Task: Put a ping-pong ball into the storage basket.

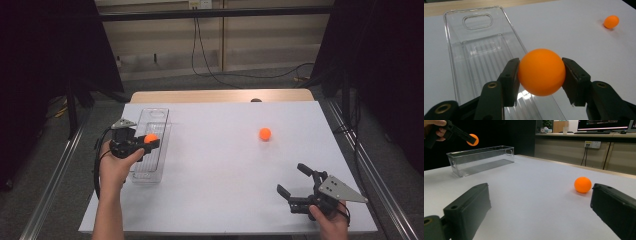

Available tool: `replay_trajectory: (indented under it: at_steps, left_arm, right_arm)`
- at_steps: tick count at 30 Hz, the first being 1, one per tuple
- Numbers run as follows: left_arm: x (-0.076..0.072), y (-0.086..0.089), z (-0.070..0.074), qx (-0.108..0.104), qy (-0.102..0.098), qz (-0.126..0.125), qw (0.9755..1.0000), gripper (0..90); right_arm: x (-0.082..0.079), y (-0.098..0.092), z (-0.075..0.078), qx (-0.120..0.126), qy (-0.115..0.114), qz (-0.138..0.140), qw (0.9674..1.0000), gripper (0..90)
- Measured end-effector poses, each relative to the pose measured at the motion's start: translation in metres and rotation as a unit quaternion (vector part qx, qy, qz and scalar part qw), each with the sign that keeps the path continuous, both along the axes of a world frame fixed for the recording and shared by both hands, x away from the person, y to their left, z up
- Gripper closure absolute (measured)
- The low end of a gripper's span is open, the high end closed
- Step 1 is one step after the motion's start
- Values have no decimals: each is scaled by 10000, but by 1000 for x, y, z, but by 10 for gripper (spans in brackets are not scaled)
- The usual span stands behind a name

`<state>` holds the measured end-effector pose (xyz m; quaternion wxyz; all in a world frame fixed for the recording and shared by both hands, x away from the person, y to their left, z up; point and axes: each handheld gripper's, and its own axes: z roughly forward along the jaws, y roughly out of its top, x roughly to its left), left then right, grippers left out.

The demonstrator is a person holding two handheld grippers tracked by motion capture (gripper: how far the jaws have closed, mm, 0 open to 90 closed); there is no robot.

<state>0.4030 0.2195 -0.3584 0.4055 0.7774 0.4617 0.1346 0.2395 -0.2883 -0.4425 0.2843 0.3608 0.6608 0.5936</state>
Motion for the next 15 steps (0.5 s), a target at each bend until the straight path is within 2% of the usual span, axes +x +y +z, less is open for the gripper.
replay_trajectory:
  at_steps: [9, 15]
  left_arm:
    - [2, 2, -4, 77, -9, 75, 9999, 510]
    - [4, 5, -8, 50, 6, 186, 9998, 509]
  right_arm:
    - [0, 0, 0, 2, 9, 6, 10000, 21]
    - [0, 0, 0, 4, 12, 2, 10000, 21]
